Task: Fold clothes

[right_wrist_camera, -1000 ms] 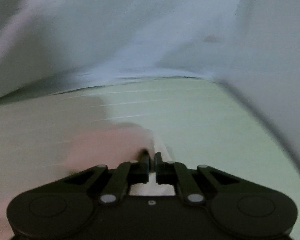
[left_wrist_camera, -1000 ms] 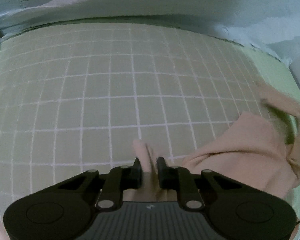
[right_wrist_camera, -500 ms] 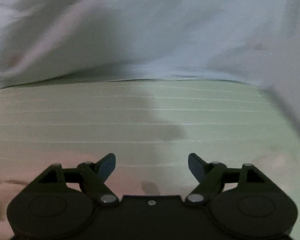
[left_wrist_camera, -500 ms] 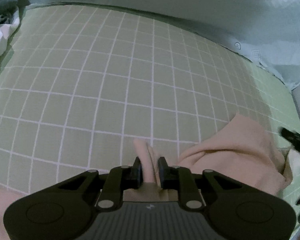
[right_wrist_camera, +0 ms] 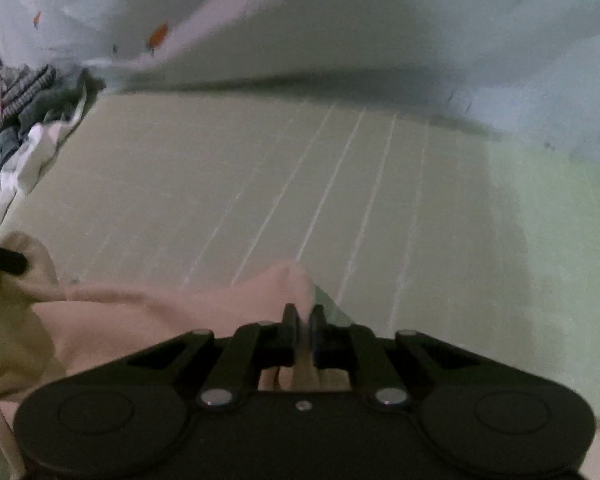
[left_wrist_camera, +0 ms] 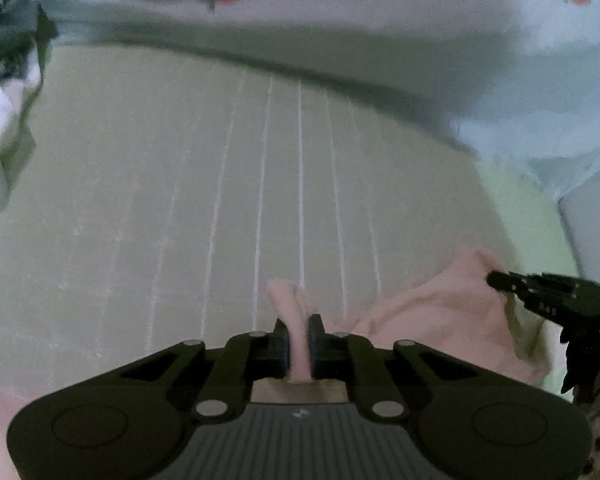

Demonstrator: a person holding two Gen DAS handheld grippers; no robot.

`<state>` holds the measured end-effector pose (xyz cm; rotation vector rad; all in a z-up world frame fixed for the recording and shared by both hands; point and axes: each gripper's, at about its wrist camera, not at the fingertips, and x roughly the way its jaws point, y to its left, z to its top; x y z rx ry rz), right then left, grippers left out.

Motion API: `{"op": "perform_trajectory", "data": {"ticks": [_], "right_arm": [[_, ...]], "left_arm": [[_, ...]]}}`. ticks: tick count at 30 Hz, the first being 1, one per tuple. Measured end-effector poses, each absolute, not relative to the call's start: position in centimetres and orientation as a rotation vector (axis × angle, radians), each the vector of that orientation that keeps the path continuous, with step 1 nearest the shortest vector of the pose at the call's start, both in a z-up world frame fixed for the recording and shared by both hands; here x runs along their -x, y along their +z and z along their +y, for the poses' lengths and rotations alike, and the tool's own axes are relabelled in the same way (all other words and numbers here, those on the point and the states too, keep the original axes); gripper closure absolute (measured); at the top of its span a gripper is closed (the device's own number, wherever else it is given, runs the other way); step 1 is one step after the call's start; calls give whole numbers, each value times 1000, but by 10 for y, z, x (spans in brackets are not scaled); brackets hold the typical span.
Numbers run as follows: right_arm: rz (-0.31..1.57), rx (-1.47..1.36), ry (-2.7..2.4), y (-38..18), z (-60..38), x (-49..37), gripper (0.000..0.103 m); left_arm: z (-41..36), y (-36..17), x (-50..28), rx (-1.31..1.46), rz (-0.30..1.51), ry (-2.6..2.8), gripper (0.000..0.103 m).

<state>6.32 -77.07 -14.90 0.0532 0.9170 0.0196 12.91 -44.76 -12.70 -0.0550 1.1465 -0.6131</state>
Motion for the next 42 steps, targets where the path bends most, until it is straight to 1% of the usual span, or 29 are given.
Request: {"op": "perform_trajectory", "data": {"ticks": [3, 5, 6, 7, 8, 9, 10, 11, 12, 13, 14, 15, 17, 19, 22, 24, 27, 30, 32, 33, 34, 35, 36, 37, 38, 39, 40, 41, 42], "right_arm": [[776, -76, -23, -115, -786, -81, 98], [662, -117, -55, -90, -792, -92, 98], [598, -142, -80, -82, -793, -99, 97], [534, -168, -106, -74, -795, -107, 92], [506, -166, -143, -69, -792, -116, 82], [487, -157, -182, -65, -788, -125, 57], [487, -103, -224, -64, -779, -131, 40], [490, -40, -267, -64, -769, -136, 37], [494, 8, -285, -67, -761, -138, 31], [498, 40, -295, -73, -755, -135, 20], [519, 41, -293, -81, -751, -129, 15], [545, 37, -289, -89, -747, -122, 10], [618, -26, -280, -110, -739, -102, 9], [683, -90, -293, -133, -734, -83, 5], [774, -203, -361, -162, -726, -51, 5], [812, -293, -402, -174, -720, -31, 5], [839, -345, -395, -181, -713, -2, 5], [866, -377, -370, -185, -701, 0, 5], [886, -401, -354, -187, -700, 7, 6], [896, -411, -346, -186, -700, 10, 9], [906, -424, -337, -186, -700, 12, 15], [916, -438, -328, -186, -700, 13, 19], [928, -453, -330, -188, -701, 13, 29], [941, -468, -334, -190, -703, 12, 40], [953, -483, -339, -191, -705, 11, 47], [958, -500, -335, -193, -708, 12, 60], [958, -520, -325, -194, -710, 14, 76], [952, -531, -320, -194, -712, 17, 84], [945, -541, -317, -194, -712, 19, 96]], "left_arm": [[-434, -92, -156, 132, 1033, -608, 93], [-429, -71, -178, 200, 917, -575, 91], [-429, -62, -188, 230, 854, -545, 84], [-431, -56, -198, 244, 804, -499, 79], [-433, -51, -206, 250, 765, -441, 70], [-436, -47, -212, 239, 749, -394, 68], [-439, -45, -215, 215, 742, -374, 66], [-443, -46, -212, 192, 741, -377, 59], [-447, -49, -209, 168, 746, -385, 50], [-451, -58, -200, 144, 766, -405, 44], [-455, -66, -192, 119, 786, -425, 37], [-459, -75, -183, 92, 809, -441, 37], [-461, -96, -163, 73, 879, -445, 37], [-460, -117, -142, 80, 955, -443, 37], [-460, -146, -111, 85, 1062, -444, 37], [-466, -153, -93, 59, 1090, -478, 37], [-480, -155, -73, -13, 1090, -540, 36], [-493, -152, -69, -51, 1088, -588, 36], [-502, -154, -65, -76, 1101, -592, 36], [-506, -155, -64, -88, 1107, -594, 36], [-509, -157, -62, -99, 1112, -596, 37], [-513, -159, -61, -111, 1119, -597, 40], [-514, -162, -60, -119, 1129, -597, 50], [-514, -166, -61, -121, 1145, -589, 55], [-515, -170, -63, -124, 1160, -581, 68], [-514, -174, -64, -121, 1176, -575, 76], [-511, -176, -66, -101, 1193, -574, 80], [-507, -177, -68, -74, 1201, -572, 85], [-502, -177, -69, -47, 1207, -572, 90]]}}
